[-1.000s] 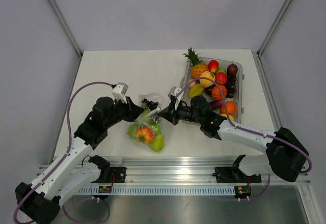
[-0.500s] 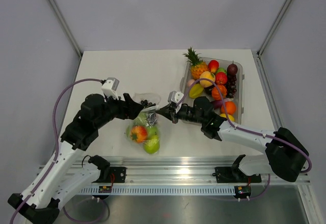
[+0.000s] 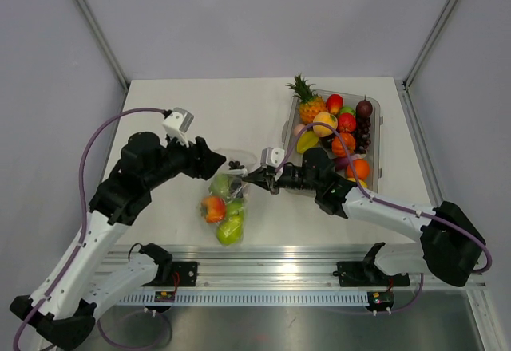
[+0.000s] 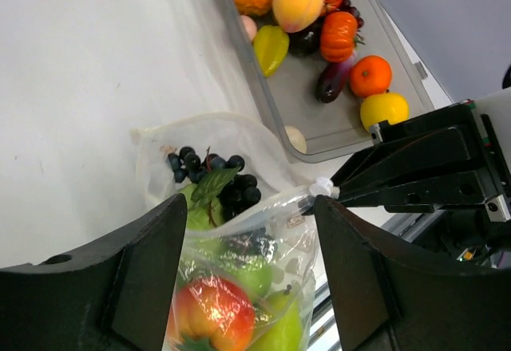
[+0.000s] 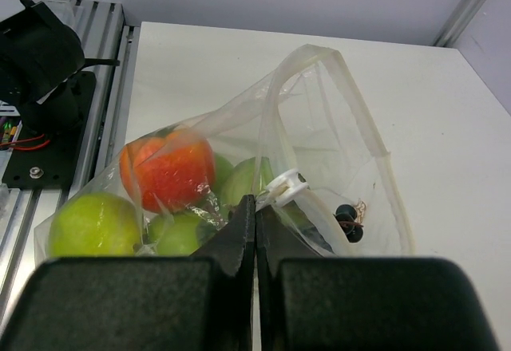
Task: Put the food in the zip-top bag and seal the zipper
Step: Adjust the zipper food storage bag at the center of the board.
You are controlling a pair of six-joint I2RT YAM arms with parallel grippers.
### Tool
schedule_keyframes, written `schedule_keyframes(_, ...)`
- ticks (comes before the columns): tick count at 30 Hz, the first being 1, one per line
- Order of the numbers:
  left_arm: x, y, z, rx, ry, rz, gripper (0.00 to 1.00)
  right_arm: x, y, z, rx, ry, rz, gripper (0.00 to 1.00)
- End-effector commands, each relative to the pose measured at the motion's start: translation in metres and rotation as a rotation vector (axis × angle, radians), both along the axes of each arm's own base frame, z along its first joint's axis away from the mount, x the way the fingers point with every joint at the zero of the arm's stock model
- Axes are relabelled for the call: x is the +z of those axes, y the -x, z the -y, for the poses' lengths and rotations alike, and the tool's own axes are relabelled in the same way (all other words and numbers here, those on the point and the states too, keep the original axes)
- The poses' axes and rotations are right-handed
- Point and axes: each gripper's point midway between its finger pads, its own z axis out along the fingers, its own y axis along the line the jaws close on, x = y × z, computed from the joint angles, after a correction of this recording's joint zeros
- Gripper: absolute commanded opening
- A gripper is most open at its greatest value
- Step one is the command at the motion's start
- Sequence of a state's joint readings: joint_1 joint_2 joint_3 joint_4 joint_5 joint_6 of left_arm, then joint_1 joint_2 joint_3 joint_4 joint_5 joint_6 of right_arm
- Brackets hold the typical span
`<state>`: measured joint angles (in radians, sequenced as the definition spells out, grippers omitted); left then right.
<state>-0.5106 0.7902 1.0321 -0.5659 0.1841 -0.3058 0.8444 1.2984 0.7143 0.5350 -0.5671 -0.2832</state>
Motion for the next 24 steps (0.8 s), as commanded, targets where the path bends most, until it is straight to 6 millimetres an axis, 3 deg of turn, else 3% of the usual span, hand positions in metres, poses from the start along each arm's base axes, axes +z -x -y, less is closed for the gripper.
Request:
schedule_keyframes(1,0.035,-0.002,0.027,-0.192,0.002,0.165,0.67,0.052,0.012,-0.002,0.067,-0.085,0.124,0.00)
schedule_keyframes(3,0.047,-0.005,0.036,-0.250,-0.002,0.228,0.67,0.053,0.016,-0.001,0.082,-0.075,0.123,0.00)
schedule_keyframes(4,0.051,0.007,0.047,-0.352,0.011,0.244,0.67,0.055,0.019,-0.001,0.096,-0.074,0.124,0.00)
schedule_keyframes(7,0.053,0.017,0.062,-0.514,-0.007,0.303,0.67,0.057,0.026,0.002,0.121,-0.057,0.126,0.00)
schedule_keyframes(12,0.035,0.014,0.068,-0.622,-0.095,0.330,0.68,0.059,0.030,0.006,0.137,-0.032,0.138,0.00)
schedule_keyframes(15,0.025,-0.002,0.059,-0.547,-0.170,0.313,0.67,0.058,0.032,0.008,0.147,-0.021,0.139,0.00)
schedule_keyframes(18,0.024,-0.036,0.043,-0.335,-0.183,0.289,0.59,0.060,0.035,0.008,0.161,-0.019,0.137,0.00)
schedule_keyframes(19,0.017,-0.058,0.032,-0.225,-0.196,0.248,0.56,0.061,0.036,0.008,0.165,-0.020,0.138,0.00)
schedule_keyframes(21,0.021,-0.071,0.030,-0.185,-0.170,0.174,0.54,0.062,0.036,0.008,0.167,-0.020,0.138,0.00)
schedule_keyframes(22,-0.009,-0.081,0.034,-0.190,-0.182,0.015,0.48,0.062,0.037,0.008,0.170,-0.020,0.141,0.00)
schedule_keyframes(23,-0.015,-0.085,0.038,-0.199,-0.184,-0.046,0.45,0.061,0.037,0.008,0.169,-0.017,0.139,0.00)
schedule_keyframes(24,0.000,-0.094,0.044,-0.206,-0.167,-0.061,0.42,0.062,0.037,0.008,0.170,-0.017,0.139,0.00)
